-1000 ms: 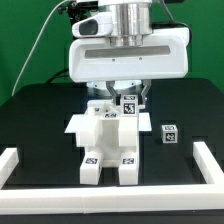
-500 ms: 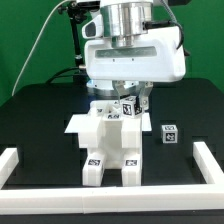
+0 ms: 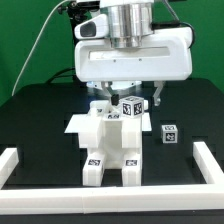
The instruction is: Assemble chair
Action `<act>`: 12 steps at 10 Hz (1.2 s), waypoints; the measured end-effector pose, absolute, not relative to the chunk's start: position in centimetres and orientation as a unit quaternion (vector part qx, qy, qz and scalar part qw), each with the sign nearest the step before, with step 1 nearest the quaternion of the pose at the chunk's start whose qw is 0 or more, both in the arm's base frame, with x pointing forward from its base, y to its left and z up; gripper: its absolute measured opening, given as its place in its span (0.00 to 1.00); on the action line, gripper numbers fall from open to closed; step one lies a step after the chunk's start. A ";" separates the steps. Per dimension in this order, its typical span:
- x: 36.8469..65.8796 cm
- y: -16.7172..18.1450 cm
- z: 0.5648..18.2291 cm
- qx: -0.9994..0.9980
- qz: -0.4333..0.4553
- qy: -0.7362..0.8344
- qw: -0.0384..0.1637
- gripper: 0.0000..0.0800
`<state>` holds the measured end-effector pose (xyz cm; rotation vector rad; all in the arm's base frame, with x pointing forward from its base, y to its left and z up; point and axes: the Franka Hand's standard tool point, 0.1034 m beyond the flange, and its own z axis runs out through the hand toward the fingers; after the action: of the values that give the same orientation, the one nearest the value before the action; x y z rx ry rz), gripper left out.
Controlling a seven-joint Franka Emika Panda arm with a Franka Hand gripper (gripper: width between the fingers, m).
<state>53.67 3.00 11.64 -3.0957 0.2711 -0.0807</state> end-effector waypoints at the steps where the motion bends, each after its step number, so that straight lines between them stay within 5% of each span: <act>1: 53.5 2.8 11.6 -0.998 -0.026 0.053 0.015 0.81; 5: 54.8 0.8 11.7 -0.966 -0.050 -0.255 -0.012 0.81; 7: 54.9 0.8 11.7 -0.966 -0.053 -0.253 -0.013 0.81; 9: 54.9 0.7 11.7 -0.971 -0.053 -0.233 -0.012 0.49; 12: 54.9 0.7 11.7 -0.989 -0.054 -0.137 -0.006 0.35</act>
Offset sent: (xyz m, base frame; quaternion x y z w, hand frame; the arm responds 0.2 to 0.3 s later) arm 0.0185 -0.0083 -0.0021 0.0093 0.0665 -0.4056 0.9116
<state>54.88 0.74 11.66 -3.1204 -0.4308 -0.1698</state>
